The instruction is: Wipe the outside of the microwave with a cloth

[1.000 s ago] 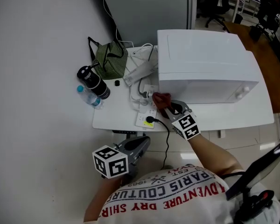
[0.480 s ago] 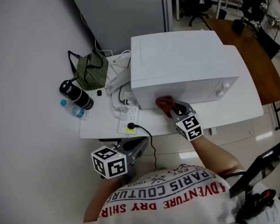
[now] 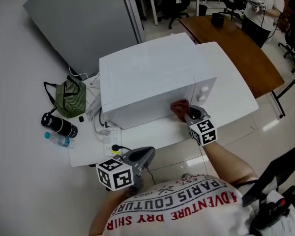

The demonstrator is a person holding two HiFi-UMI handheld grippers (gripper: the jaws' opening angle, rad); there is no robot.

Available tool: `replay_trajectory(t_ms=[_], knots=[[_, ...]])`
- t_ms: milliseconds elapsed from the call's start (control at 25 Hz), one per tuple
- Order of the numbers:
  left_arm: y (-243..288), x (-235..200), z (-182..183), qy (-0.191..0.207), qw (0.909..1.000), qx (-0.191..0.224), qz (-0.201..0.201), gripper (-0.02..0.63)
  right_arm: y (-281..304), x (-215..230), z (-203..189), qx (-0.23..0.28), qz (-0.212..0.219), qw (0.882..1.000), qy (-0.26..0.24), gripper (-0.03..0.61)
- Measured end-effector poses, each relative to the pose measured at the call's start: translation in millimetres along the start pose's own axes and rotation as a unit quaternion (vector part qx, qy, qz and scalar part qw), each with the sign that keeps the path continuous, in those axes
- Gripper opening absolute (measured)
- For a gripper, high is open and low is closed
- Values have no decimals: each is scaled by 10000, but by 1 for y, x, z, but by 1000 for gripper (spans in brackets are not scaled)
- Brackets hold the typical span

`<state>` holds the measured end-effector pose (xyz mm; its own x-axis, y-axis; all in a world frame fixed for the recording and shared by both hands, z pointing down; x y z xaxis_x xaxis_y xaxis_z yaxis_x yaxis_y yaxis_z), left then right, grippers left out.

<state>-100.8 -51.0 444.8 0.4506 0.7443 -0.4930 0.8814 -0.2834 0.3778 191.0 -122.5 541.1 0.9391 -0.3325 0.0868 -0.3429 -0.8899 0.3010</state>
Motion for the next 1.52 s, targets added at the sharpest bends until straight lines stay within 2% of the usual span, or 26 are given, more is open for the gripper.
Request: replay_trajectory(t_ms=[360,560,800,960,1160,1360,1520], knots=[[27,16,9,159,9994,-135,-259,6,-22,38,-3,30,-387,9989,263,46],[27,17,9,123,9997,-109,-207,6,-22,40,-4,1,-309,9990,320,46],[16,13,3,33,9999,-2,-168,6,-39,24,3,-43,-49,10000,4,46],[2,9,-1,-12,9998,128,-128,6,-46,-11,20,234,373,9990,-8,46],[-30,3,-7,-12,9994,333,44,6,-29,-83,56,706,1195,9903,-14,46],[-80,-7,-21,-97,9973,591,432,6,8,-157,83,972,1882,9772,-152,46],[-121,-18,-30,-201,9926,860,839,6,45,-204,91,964,2151,9714,-269,46]])
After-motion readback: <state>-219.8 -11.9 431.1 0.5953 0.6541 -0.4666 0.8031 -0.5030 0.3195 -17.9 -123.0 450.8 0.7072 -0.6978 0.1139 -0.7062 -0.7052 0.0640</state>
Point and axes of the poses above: the fingertips, and each gripper's own axes: y forward along the fingers, x to its right, z out of its top, the point moved 10 cm from there along -y, backward along the fingers, and after that the axes turned 5 degrees about y, right-handed, at the moved point
